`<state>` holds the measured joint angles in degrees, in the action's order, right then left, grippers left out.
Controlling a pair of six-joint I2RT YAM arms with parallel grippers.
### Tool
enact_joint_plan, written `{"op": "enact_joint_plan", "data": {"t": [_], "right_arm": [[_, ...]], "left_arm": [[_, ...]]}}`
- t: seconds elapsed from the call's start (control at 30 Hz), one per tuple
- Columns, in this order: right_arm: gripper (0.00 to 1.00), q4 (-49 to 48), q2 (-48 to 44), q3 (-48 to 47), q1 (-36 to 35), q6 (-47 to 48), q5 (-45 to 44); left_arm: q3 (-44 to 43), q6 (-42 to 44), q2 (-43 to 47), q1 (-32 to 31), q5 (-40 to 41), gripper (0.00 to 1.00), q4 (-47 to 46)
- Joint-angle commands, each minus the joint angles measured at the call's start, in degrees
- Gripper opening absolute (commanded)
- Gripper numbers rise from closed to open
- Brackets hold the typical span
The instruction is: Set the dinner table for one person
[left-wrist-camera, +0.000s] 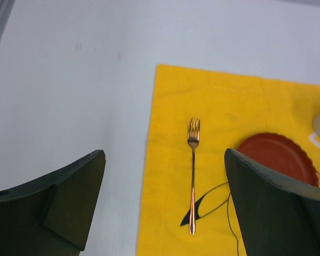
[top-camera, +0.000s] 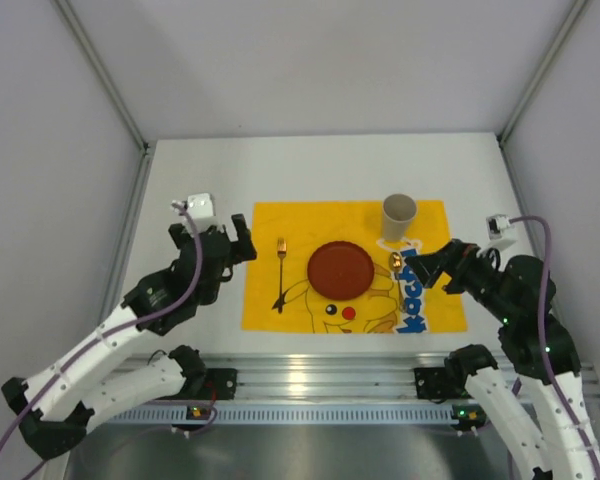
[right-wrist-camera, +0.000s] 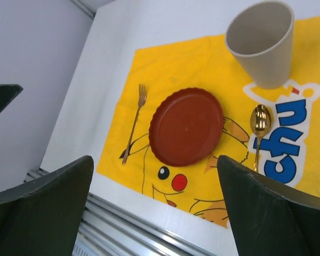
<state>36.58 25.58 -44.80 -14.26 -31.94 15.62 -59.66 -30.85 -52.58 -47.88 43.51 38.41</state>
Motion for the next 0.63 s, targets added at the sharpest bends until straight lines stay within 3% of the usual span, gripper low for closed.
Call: {"op": "enact_joint_plan", "data": {"t": [0.0, 0.23, 0.6], "right_arm": [[1.0, 4.79, -3.26, -2.05, -0.33, 1.52, -3.84], [1.0, 9.13, -4.31, -2.58, -0.33, 3.64, -6.21], [1.0, 8.51, -3.44, -2.57, -0.33, 4.35, -7.52]], "left_arm": [[9.63, 5.44, 10.37, 0.15, 4.39, 0.98, -26.0], [9.56, 6.07, 7.23, 0.24, 5.36, 0.98, -20.4], [10.53, 7.55, 8.28, 0.24, 6.85, 0.98, -19.78]]}}
